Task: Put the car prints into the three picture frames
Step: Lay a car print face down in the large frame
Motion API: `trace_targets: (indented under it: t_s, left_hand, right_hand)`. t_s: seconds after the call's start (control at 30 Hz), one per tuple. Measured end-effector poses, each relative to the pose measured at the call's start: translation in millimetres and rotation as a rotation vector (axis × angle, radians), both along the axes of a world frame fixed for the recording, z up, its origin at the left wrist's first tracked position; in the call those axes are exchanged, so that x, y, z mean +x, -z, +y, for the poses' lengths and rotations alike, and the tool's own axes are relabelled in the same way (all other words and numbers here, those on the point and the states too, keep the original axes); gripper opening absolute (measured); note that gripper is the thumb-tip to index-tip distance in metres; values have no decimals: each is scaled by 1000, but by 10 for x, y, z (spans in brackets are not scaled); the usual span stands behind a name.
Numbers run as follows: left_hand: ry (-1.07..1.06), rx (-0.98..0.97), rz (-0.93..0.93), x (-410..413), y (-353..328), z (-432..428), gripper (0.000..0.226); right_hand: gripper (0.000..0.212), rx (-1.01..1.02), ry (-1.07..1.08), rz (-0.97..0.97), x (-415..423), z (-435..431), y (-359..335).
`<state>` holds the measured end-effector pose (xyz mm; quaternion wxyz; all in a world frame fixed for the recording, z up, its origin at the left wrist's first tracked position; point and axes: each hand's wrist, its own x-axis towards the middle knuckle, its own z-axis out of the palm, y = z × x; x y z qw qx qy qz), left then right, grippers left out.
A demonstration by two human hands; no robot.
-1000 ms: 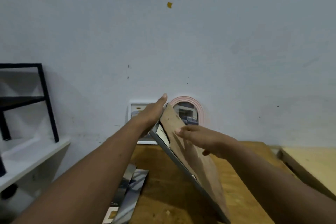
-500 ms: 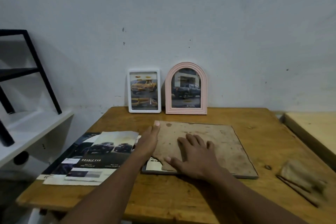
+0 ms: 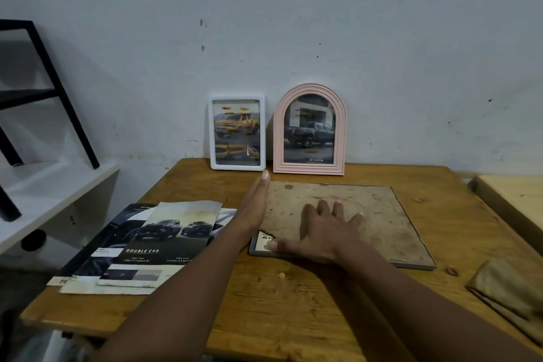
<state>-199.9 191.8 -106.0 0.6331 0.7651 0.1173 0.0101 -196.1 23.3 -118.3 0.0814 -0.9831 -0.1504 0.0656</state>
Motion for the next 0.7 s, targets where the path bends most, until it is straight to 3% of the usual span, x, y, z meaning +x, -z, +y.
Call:
trace_targets:
  t_s: [0.1,0.13,0.3,0.43,0.63,0.7]
  left_hand:
    - [-9,-80,11,36,-119,-59,50]
    - [-9,-101,1,69,-123,-65,44]
    - [-12,-187,-6,169,-97,-40,52]
    - [21,-235,-15,229,-32,23,75]
    - [14,-228,-14,221,-74,-4,51]
    - [-9,-188,-23,189,-95,-27,45]
  right_hand:
    - [140,14,44,9,46,13,-15]
    - [136,13,51,10,80,20,-27]
    - [112,-72,13,5,158,85,-223]
    - [80,-110,-180,-176,115,74,-413]
    - [48,-38,-274,-245,110,50,-498]
    - [47,-17,-294,-245,109,58,-493]
